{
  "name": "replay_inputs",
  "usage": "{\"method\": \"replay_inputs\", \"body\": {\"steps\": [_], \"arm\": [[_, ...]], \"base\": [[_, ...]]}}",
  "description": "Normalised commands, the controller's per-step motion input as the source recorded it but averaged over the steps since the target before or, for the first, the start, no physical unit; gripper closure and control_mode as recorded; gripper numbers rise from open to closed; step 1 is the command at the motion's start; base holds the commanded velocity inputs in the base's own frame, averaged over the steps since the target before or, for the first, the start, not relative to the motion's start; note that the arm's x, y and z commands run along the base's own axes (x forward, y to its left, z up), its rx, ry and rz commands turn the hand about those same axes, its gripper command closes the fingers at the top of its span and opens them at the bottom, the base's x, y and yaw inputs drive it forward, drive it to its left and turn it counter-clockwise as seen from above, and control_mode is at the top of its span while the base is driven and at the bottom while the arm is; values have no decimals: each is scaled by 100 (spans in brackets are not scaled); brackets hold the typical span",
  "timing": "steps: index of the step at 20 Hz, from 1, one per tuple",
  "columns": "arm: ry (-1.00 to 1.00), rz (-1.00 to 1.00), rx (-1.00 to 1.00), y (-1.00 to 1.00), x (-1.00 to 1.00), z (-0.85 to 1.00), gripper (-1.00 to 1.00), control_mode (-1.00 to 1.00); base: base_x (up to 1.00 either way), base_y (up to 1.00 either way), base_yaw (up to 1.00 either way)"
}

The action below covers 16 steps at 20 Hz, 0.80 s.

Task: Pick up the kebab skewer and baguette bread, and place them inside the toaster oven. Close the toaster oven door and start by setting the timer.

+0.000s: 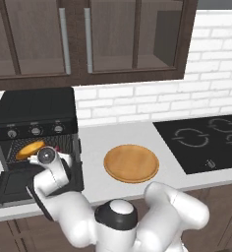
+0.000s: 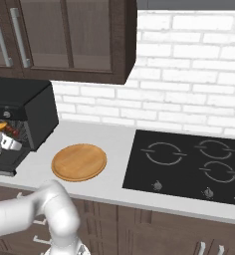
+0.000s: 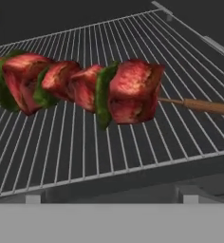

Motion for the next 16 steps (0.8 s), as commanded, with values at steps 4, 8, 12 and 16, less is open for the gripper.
{"method": "replay_inputs", "body": {"steps": [4, 8, 12, 16], "arm": [[-6, 0, 14, -19, 60, 26, -100, -100], [-5, 0, 16, -13, 41, 43, -100, -100], [-1, 17, 3, 22, -64, 8, -100, -100], [-13, 25, 0, 64, -96, 1, -100, -100]], "base": [[0, 0, 0], [0, 0, 0], [0, 0, 0], [0, 0, 0]]}}
